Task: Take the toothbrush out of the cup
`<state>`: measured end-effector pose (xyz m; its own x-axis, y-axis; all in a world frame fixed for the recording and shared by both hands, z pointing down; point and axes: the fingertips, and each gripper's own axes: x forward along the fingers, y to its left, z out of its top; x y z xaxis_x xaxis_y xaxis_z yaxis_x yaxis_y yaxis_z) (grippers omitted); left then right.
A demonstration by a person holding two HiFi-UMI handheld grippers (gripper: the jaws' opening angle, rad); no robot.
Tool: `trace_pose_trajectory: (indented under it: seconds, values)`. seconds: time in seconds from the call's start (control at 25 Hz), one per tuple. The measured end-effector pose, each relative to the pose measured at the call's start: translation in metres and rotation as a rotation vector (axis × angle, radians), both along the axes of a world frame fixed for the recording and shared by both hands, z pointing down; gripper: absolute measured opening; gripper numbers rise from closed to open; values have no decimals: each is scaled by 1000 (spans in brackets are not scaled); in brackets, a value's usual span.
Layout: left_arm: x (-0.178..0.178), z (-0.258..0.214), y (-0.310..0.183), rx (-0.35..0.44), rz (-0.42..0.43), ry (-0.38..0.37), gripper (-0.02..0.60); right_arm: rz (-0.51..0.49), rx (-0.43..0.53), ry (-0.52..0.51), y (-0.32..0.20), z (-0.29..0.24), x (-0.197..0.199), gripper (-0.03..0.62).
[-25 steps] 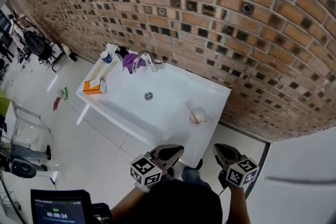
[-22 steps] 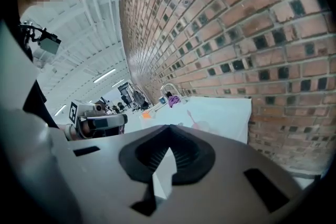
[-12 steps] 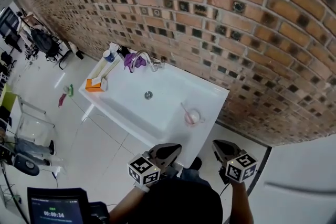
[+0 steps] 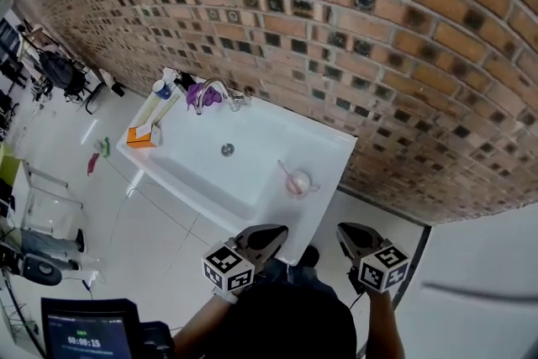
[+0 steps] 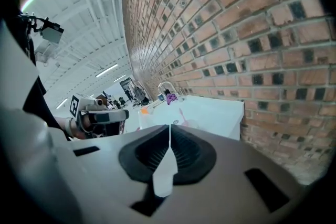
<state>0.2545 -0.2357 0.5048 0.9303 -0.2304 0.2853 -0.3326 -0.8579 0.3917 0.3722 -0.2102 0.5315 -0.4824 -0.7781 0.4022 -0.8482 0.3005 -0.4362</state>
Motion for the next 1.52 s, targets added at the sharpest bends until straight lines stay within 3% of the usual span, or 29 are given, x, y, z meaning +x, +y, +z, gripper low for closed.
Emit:
trace_pose_trajectory:
  seconds: [0.24,0.64,1.16,1.52]
  values:
    - [6,-2,-8,9,6,5,5,7,-9,-3,-4,3,5,-12]
    - [-16,-1,-33,-6,-42,8,5,-47,-38,52,-41,13,-13,5]
    - [-41,-4,-73,-12,-70,13,5,-132,-132,190,-108,68,-40,31]
    - [-66,0,-92,-22,-121,6,5,-267,-231,334,-147,123,-64,41]
